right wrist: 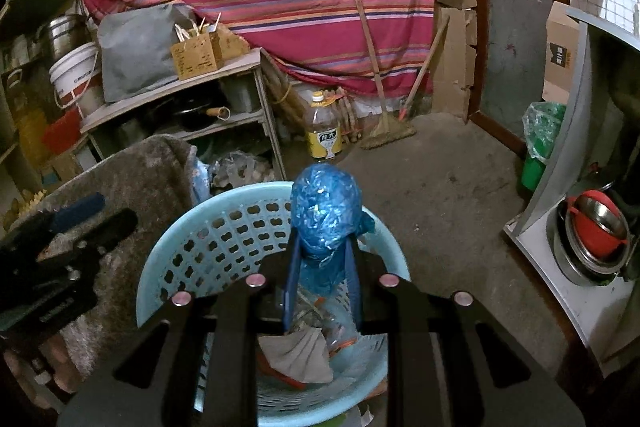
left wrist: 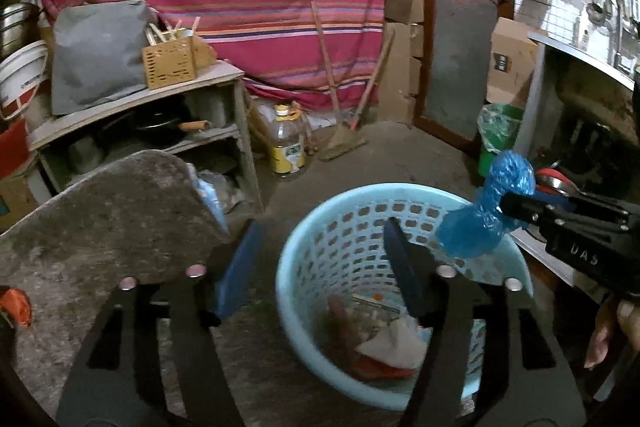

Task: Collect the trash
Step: 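Carry both items over the blue basket and open both grippers to drop them, then grasp the black ribbed cup on the table with the left gripper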

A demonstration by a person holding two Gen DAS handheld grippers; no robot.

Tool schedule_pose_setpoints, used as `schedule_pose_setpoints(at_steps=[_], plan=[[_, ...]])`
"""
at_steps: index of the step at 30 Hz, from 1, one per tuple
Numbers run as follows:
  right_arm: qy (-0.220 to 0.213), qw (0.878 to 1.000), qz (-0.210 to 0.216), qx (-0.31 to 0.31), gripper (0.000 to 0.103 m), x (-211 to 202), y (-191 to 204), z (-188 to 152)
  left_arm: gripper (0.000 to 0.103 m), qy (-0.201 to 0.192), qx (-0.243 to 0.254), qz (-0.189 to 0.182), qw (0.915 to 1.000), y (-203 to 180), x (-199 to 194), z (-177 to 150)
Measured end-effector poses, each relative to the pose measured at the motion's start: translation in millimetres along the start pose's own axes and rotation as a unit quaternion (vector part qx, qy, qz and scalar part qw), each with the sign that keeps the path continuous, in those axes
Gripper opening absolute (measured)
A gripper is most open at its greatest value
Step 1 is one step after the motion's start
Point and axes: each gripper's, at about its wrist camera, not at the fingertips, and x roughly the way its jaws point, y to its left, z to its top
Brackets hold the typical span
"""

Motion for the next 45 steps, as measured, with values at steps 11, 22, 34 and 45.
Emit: schedule_pose_setpoints(at_steps=[11, 22, 34, 45], plan=[[0.025, 0.999, -0.023, -0.014, 0.081, 14.1, 32.8, -1.9, 0.096, -0.017, -0.028, 0.084, 0.9959, 75.9, -52.0, -14.7], [-0.04, 0.998, -0.003, -0.044, 0.096, -14.7, 101.4, 8.8, 0.098, -0.018, -0.089, 0.182, 0.9791, 183.4, -99.2, -40.1], [-0.03, 0.994, 0.025, -0.106, 0.099, 3.8, 208.4, -4.1, 0.098, 0.008, -0.126, 0.261, 0.9571, 287.4, -138.3, -82.4], [-0.011, 0.994, 0.037, -0.1, 0.099, 24.4, 259.4, -9.7, 0.098, 0.055, -0.152, 0.268, 0.9498, 352.6, -147.6, -121.1]])
